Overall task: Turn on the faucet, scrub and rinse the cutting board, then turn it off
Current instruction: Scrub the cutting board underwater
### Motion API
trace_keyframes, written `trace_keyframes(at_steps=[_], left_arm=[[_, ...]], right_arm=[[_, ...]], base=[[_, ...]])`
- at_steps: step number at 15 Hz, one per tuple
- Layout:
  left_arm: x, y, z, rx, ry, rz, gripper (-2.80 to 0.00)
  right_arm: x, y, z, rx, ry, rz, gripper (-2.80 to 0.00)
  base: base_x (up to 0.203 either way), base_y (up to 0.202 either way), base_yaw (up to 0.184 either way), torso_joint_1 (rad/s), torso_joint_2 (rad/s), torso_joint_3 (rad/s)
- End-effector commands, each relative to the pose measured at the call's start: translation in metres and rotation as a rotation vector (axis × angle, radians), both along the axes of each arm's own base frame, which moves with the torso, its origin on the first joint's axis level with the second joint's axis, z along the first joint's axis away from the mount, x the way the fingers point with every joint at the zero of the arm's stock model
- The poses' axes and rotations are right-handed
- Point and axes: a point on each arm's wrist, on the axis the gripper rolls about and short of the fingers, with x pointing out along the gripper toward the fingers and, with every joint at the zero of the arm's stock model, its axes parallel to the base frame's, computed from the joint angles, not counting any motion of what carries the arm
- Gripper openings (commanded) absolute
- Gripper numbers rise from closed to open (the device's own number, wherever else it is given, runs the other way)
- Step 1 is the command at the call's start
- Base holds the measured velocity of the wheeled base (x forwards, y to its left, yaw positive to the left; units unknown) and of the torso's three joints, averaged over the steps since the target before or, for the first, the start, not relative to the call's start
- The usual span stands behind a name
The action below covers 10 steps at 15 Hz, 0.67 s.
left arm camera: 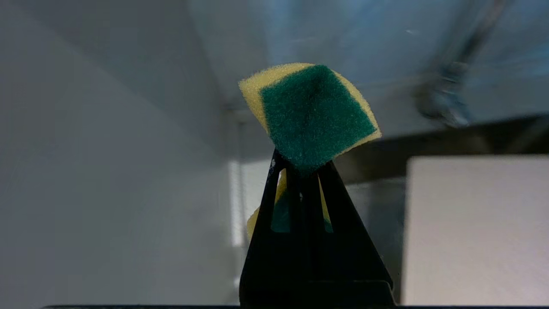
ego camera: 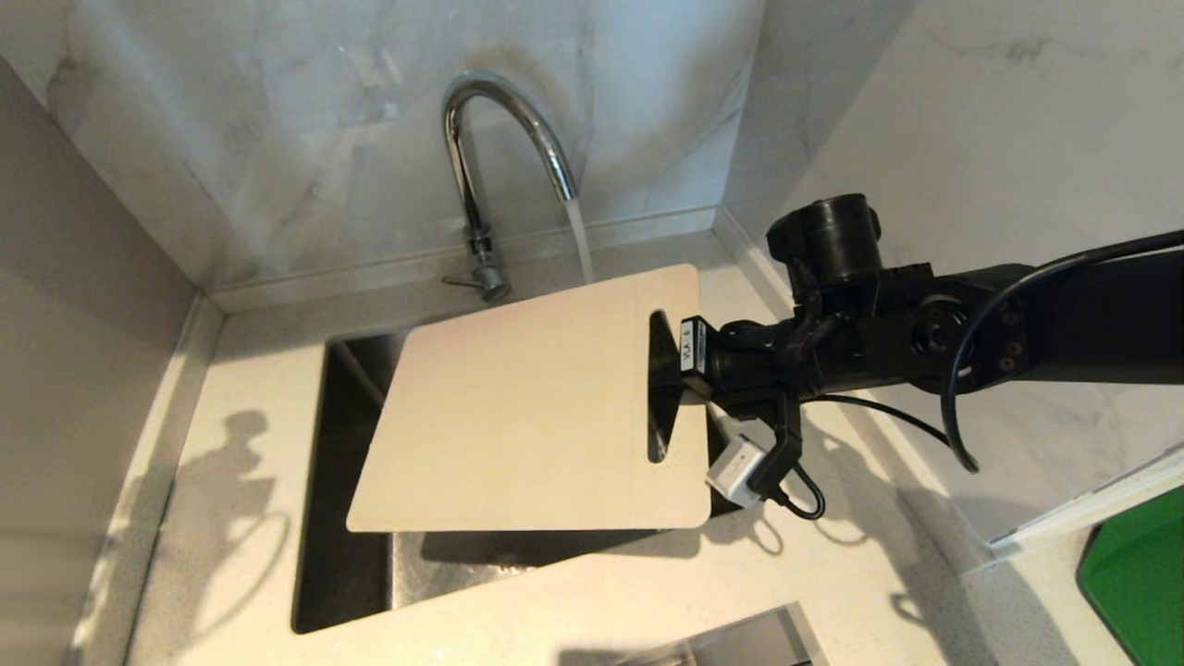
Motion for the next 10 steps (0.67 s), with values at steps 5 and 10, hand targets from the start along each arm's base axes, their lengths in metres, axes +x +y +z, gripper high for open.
trace_keyframes(at_steps=[5,10], left_arm=[[0.09,0.021,-0.011,-0.062,0.236,0.082,-2.8],[0.095,-0.021,-0.017,-0.29,0.368,-0.082,-2.8]], right_arm=[[-0.013,0.016,0.001,-0.005,-0.008,0.063,-2.8],[-0.022,0.016,0.001,-0.005,0.001,0.073,-2.8]], base=[[0.0,0.0,0.0,0.0,0.0,0.0],[0.0,0.0,0.0,0.0,0.0,0.0]])
